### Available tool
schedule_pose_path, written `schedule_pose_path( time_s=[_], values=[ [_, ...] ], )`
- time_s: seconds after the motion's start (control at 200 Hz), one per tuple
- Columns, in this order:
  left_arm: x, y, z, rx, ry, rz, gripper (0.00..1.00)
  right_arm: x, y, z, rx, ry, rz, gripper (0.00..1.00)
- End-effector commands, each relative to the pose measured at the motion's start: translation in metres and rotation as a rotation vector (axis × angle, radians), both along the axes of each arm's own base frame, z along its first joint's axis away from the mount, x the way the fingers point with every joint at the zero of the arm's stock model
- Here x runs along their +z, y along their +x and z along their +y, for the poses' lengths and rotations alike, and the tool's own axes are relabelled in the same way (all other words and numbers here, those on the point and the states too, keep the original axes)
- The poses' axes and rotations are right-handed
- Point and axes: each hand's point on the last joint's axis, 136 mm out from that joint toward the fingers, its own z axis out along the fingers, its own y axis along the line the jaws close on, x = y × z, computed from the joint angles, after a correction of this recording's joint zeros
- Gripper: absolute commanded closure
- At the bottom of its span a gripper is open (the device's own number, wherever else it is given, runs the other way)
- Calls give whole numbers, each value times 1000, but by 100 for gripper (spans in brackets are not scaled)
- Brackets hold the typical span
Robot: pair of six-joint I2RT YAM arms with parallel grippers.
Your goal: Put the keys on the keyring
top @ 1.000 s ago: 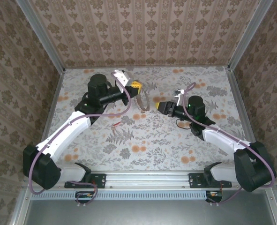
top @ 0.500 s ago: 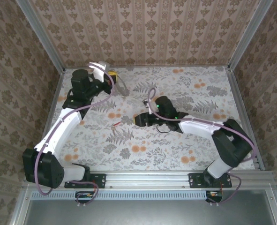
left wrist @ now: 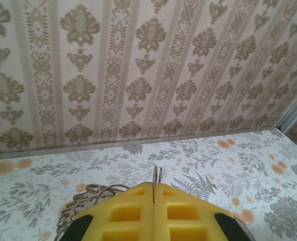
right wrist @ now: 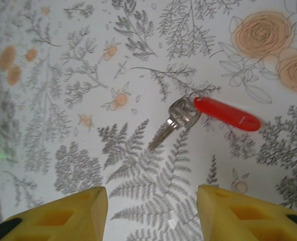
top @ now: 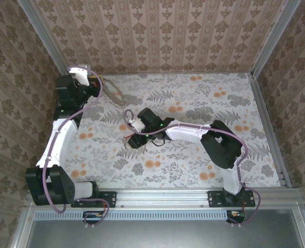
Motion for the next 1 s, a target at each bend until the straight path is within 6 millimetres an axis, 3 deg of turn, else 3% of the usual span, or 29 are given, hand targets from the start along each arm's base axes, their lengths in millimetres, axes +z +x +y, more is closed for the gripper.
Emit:
schedule_pose_path(
  time_s=[0.0,0.285,0.55,0.995],
  values=[
    [32,-10,6,-6,-34,-59,100,-5,7,2,19,-60,1,50],
    [29,-8,28,33,-59,-53,100,-1,1,22,-127,4,217,52],
    [32,-10,37,46,-73,-62,100,-24,-5,25,-171,-62,282,54],
    [33,-14,53,76,-104,-75,100,-54,17,32,-266,-143,278,53]
  ],
)
